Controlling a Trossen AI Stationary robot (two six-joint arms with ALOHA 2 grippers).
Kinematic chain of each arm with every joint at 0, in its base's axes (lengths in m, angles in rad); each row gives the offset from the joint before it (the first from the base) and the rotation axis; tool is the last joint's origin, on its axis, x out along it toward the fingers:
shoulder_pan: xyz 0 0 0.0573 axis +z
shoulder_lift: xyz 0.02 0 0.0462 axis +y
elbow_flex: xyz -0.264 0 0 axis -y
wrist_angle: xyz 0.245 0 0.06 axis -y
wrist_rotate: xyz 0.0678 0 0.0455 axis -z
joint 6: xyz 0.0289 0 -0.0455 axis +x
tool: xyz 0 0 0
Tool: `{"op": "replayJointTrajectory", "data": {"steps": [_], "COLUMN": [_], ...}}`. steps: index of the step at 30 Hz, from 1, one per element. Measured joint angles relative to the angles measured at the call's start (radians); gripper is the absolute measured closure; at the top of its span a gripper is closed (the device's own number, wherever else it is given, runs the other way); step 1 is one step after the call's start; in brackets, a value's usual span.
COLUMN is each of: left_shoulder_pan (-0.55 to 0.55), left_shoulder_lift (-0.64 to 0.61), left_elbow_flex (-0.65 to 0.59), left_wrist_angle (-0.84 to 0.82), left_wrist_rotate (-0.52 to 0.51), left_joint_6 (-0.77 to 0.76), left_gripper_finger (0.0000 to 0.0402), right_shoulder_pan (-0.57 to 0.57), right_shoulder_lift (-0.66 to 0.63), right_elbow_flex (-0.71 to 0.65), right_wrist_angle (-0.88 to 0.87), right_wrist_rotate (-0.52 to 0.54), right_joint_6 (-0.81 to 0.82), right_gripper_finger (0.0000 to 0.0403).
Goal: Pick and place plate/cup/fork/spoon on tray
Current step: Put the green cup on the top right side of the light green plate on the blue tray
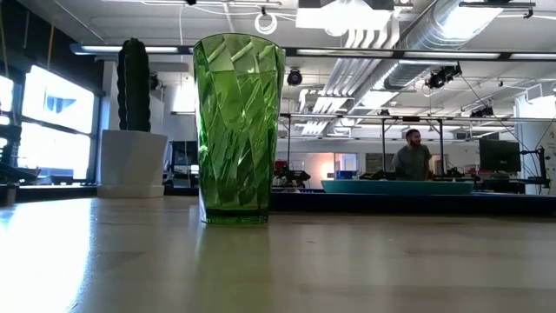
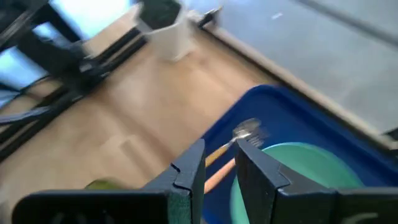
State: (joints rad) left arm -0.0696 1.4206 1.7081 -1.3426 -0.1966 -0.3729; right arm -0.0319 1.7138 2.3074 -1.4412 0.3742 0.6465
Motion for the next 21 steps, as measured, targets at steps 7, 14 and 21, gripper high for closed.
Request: {"op": "replayJointTrajectory", "data": {"steps": [7,14,21], "left_shoulder_pan": [0.000,0.000,0.000], "left_shoulder_lift": [-0.080,-0.148,-0.194], "left_elbow_flex": [0.000,0.000,0.000], "left_wrist_angle": [0.000,-0.004,-0.033], "left_wrist_rotate": [-0.001,-0.025,-0.079], "left_joint_6": [0.001,0.010,0.010], "left_gripper_finger": [0.0305,0.0305,0.0305], "right_shoulder_pan": [-0.012,0.001,0.014], "right_shoulder_lift": [0.006,0.043,0.118], "right_elbow_flex": [0.001,0.001,0.001], "right_wrist_angle": [0.133,0.190,0.187], "right_wrist_rotate": [-0.177,-0.189,-0.197], "right_joint_6": [-0.071,-0.087,-0.034], "right_gripper_finger": [0.0324,0.0306,0.0259]}}
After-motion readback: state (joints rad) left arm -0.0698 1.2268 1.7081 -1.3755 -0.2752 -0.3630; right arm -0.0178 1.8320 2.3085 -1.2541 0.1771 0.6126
